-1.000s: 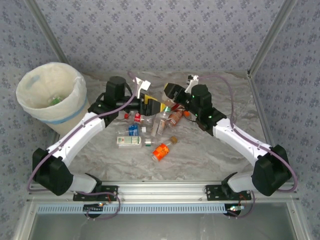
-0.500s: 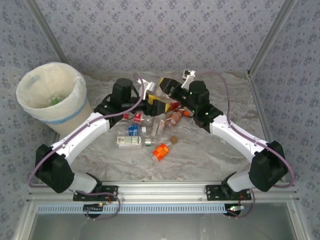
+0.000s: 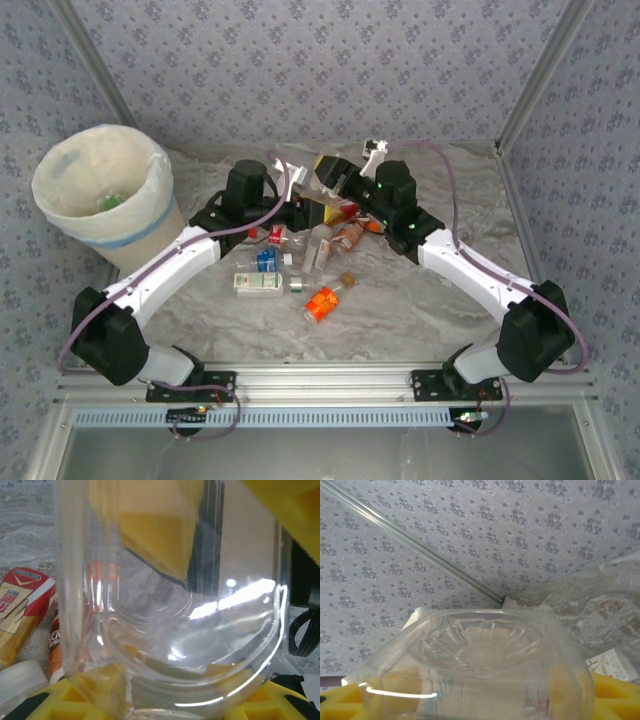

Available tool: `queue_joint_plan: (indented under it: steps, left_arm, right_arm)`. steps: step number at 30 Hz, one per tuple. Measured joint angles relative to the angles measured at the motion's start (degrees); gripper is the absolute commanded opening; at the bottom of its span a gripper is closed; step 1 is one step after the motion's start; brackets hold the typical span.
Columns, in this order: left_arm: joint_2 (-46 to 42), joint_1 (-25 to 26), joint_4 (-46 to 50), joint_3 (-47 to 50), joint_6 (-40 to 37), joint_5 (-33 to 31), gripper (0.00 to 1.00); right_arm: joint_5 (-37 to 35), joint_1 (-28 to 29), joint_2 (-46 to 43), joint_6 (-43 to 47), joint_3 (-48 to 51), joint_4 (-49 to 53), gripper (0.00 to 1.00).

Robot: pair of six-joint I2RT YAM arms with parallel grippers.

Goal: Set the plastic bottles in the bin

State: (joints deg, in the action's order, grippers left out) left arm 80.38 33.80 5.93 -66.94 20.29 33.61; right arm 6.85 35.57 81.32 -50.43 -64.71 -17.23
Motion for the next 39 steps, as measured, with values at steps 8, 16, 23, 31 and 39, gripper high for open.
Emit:
queue_joint_plan:
  steps: [8, 16, 23, 31, 39]
  left_arm:
    - [-0.24, -0.07, 2.12, -0.02, -3.19, -5.05, 0.00]
    - [-4.66, -3.63, 6.75, -0.09, -4.48, -13.64, 0.00]
    - [-9.92, -7.98, 9.42, -2.89, -4.66, -19.12, 0.00]
    - [-11.76, -13.18, 12.22, -7.78, -4.35, -25.97, 0.00]
    - [-11.67, -17.03, 17.05, -14.40, -5.99, -38.97, 0.00]
  right_arm:
    - [-2.19, -0.20, -4.85, 3.76, 0.02, 8.66, 1.00]
    - [-11.96, -0.35, -15.06, 7.17, 3.08, 15.21, 1.00]
    - [-18.14, -1.22, -19.37, 8.35, 6.12, 22.14, 1.00]
    - [-20.85, -3.85, -25.66, 9.40, 12.81, 26.29, 1.00]
    - [-21.59, -7.76, -32.87, 8.59, 22.32, 23.32, 1.00]
